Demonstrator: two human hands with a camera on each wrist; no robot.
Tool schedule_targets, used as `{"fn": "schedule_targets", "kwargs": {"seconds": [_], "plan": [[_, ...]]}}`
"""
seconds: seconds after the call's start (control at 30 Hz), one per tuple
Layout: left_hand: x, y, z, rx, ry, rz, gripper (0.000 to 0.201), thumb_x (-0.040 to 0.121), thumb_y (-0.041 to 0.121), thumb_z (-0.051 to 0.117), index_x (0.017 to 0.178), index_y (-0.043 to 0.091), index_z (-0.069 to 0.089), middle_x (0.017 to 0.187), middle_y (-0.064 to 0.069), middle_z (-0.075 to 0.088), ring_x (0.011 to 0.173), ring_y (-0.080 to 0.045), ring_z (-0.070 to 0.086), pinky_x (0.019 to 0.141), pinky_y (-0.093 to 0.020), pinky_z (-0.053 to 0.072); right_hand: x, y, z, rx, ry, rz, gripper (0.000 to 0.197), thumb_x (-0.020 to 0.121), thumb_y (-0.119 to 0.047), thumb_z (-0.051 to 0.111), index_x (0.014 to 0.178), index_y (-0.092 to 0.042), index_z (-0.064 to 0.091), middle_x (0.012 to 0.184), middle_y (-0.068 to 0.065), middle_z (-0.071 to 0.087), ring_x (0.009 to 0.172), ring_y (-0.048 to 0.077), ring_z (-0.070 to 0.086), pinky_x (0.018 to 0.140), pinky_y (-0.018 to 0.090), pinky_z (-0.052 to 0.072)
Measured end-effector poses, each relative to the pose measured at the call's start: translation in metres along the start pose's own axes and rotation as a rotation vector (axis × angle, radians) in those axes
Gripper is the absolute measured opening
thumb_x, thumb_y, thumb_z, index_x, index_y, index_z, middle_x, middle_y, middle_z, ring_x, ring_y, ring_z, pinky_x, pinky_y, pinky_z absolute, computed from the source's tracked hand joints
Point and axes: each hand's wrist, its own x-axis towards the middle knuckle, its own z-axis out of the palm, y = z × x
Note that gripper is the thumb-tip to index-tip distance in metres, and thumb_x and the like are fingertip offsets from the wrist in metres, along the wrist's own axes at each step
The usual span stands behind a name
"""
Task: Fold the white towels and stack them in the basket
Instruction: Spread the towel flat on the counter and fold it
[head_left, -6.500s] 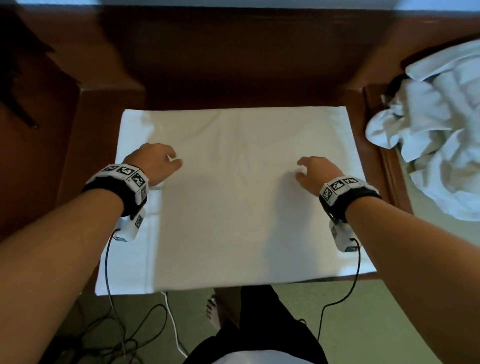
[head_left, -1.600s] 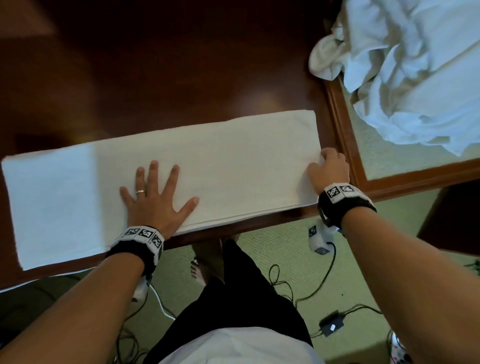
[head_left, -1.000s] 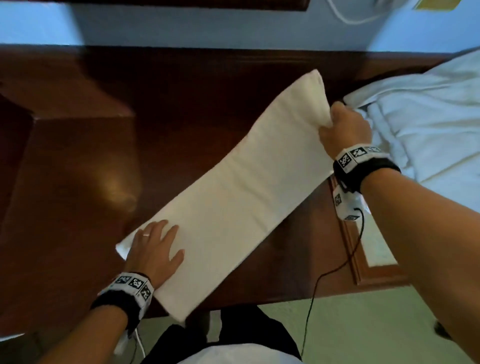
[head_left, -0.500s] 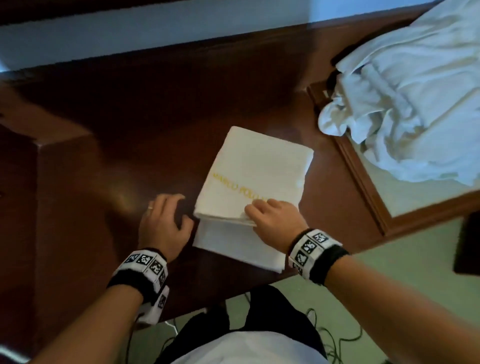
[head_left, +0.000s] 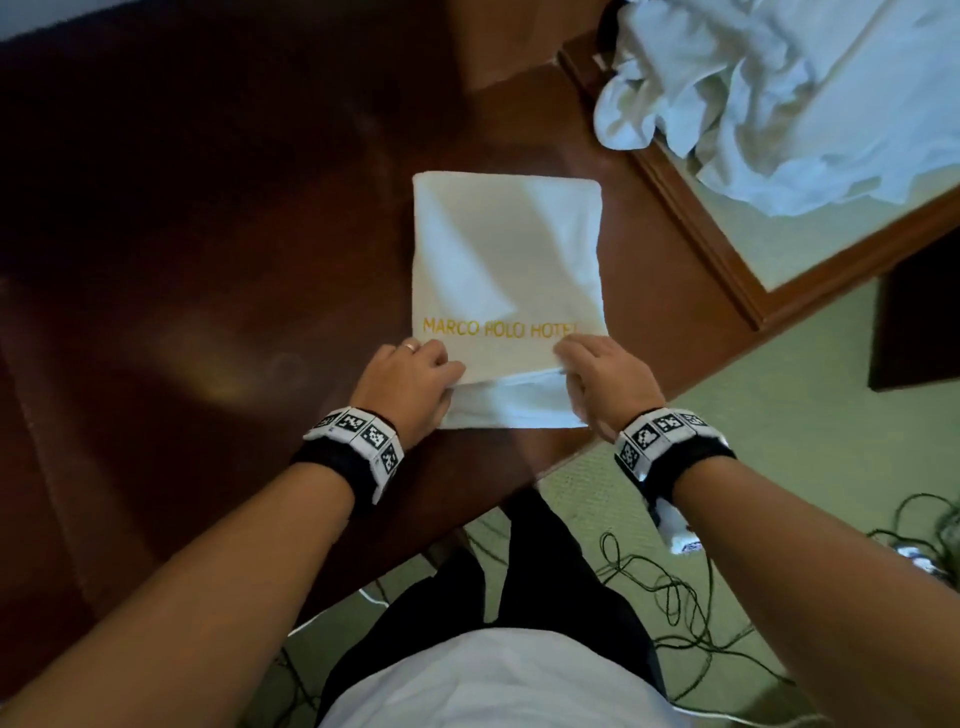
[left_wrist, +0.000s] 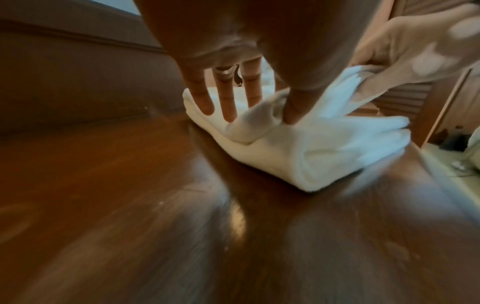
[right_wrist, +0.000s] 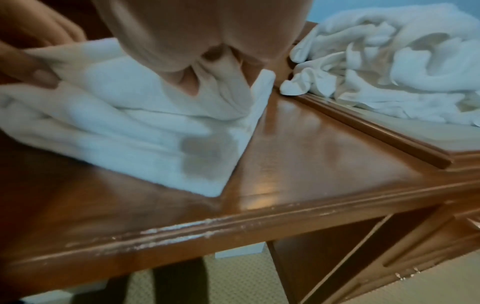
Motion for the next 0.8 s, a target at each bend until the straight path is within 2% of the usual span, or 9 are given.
{"fn": "schedule_targets", "kwargs": {"seconds": [0.07, 0.13, 0.2, 0.27, 0.43, 0.53, 0.6, 0.7, 0.8], "plan": [[-0.007, 0.003, 0.001, -0.079, 0.085, -0.011, 0.027, 0.082, 0.026, 0.056, 0.103, 0.019, 0.072, 0.095, -0.005, 0.065, 0.080, -0.033, 0.060, 0.065, -0.040, 0.047, -0.011, -0.001, -0.003, 0.006, 0.076, -0.019, 0.030, 0.075, -0.006, 0.052, 0.102, -0.004, 0.066, 0.106, 0.012, 0.065, 0.093, 0.036, 0.059, 0.072, 0.040, 0.053], [-0.016, 0.006, 0.008, -0.128, 0.096, 0.000, 0.036, 0.084, 0.030, 0.047, 0.107, 0.022, 0.072, 0.098, -0.004, 0.065, 0.082, -0.032, 0.060, 0.064, -0.039, 0.048, -0.028, 0.004, 0.003, -0.051, 0.053, -0.002, 0.031, 0.075, -0.010, 0.055, 0.105, -0.007, 0.066, 0.107, 0.011, 0.062, 0.093, 0.036, 0.056, 0.074, 0.041, 0.051], [-0.022, 0.008, 0.020, -0.084, 0.049, 0.038, 0.031, 0.081, 0.028, 0.056, 0.108, 0.022, 0.071, 0.101, -0.005, 0.063, 0.083, -0.034, 0.059, 0.063, -0.040, 0.048, -0.040, 0.007, 0.012, -0.099, -0.028, 0.037, 0.034, 0.072, -0.008, 0.070, 0.106, -0.010, 0.066, 0.109, 0.011, 0.062, 0.096, 0.035, 0.057, 0.074, 0.042, 0.053], [-0.023, 0.010, 0.027, -0.031, 0.011, 0.050, 0.033, 0.074, 0.018, 0.070, 0.107, 0.019, 0.069, 0.100, -0.008, 0.061, 0.082, -0.036, 0.059, 0.061, -0.040, 0.048, -0.043, 0.008, 0.014, -0.092, -0.061, 0.056, 0.037, 0.069, -0.002, 0.074, 0.105, -0.009, 0.065, 0.110, 0.012, 0.062, 0.098, 0.036, 0.058, 0.072, 0.042, 0.055], [-0.017, 0.017, 0.010, -0.145, 0.251, 0.013, 0.025, 0.083, 0.013, 0.058, 0.106, 0.011, 0.069, 0.096, -0.010, 0.062, 0.081, -0.033, 0.056, 0.063, -0.040, 0.048, -0.043, 0.009, -0.002, -0.037, 0.146, 0.060, 0.027, 0.085, -0.012, 0.054, 0.108, -0.006, 0.066, 0.107, 0.014, 0.061, 0.096, 0.037, 0.057, 0.076, 0.042, 0.051], [-0.034, 0.014, 0.021, -0.112, 0.150, 0.053, 0.025, 0.083, 0.024, 0.061, 0.106, 0.015, 0.065, 0.103, -0.009, 0.060, 0.086, -0.034, 0.058, 0.065, -0.043, 0.051, -0.064, 0.015, 0.010, -0.178, 0.012, -0.073, 0.034, 0.087, -0.021, 0.055, 0.118, -0.009, 0.064, 0.110, 0.017, 0.061, 0.100, 0.037, 0.058, 0.074, 0.044, 0.054], [-0.039, 0.008, 0.030, -0.106, 0.061, 0.061, 0.030, 0.079, 0.022, 0.073, 0.107, 0.015, 0.064, 0.107, -0.010, 0.060, 0.087, -0.035, 0.058, 0.065, -0.044, 0.054, -0.069, 0.019, 0.015, -0.199, -0.085, -0.084, 0.039, 0.084, -0.018, 0.063, 0.122, -0.010, 0.062, 0.113, 0.017, 0.060, 0.103, 0.037, 0.059, 0.071, 0.045, 0.055], [-0.034, 0.010, 0.029, -0.110, 0.098, 0.055, 0.022, 0.074, 0.005, 0.077, 0.091, 0.010, 0.063, 0.095, -0.012, 0.059, 0.077, -0.035, 0.056, 0.059, -0.041, 0.050, -0.061, 0.015, 0.012, -0.181, -0.028, -0.027, 0.032, 0.071, 0.000, 0.074, 0.100, -0.008, 0.064, 0.098, 0.013, 0.059, 0.085, 0.034, 0.056, 0.062, 0.039, 0.048], [-0.036, 0.015, 0.031, -0.068, 0.136, 0.053, 0.024, 0.070, -0.004, 0.068, 0.083, 0.011, 0.056, 0.085, -0.012, 0.052, 0.071, -0.032, 0.050, 0.054, -0.039, 0.042, -0.057, 0.009, 0.010, -0.210, 0.008, -0.049, 0.024, 0.065, 0.002, 0.069, 0.085, -0.009, 0.059, 0.084, 0.010, 0.053, 0.071, 0.029, 0.048, 0.058, 0.036, 0.037]]}}
